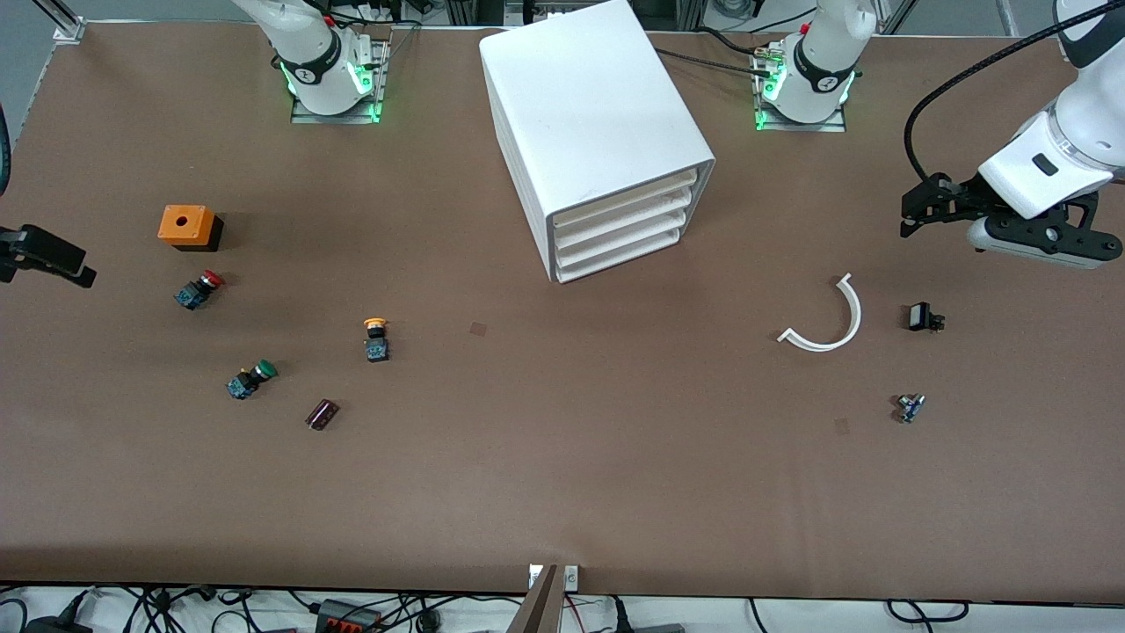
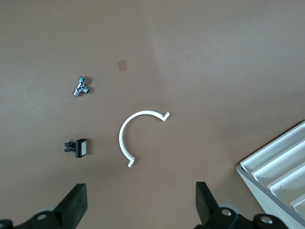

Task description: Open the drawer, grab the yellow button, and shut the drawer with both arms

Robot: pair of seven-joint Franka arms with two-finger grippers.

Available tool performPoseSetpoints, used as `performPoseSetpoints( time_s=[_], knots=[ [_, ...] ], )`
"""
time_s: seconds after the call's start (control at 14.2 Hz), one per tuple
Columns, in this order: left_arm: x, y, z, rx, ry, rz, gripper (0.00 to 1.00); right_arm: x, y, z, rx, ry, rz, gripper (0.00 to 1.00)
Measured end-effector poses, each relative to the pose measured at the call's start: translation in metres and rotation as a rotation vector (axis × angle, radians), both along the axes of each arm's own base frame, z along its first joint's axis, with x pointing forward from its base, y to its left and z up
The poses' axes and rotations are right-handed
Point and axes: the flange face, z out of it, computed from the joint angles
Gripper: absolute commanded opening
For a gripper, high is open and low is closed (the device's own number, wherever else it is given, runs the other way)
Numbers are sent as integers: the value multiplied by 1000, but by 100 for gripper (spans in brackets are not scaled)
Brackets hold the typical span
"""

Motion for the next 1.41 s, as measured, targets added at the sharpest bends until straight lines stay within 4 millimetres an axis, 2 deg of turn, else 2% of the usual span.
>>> performPoseSetpoints(
  time_s=[0.28,0.56,1.41],
  knots=[
    [0,-1,1,1,1,-3,100,-32,1,-2,4,11,-1,100],
    [0,-1,0,2,3,-3,100,-49,1,-4,6,26,-1,100],
    [0,-1,1,3,2,-3,100,-56,1,-5,-23,56,5,100]
  ],
)
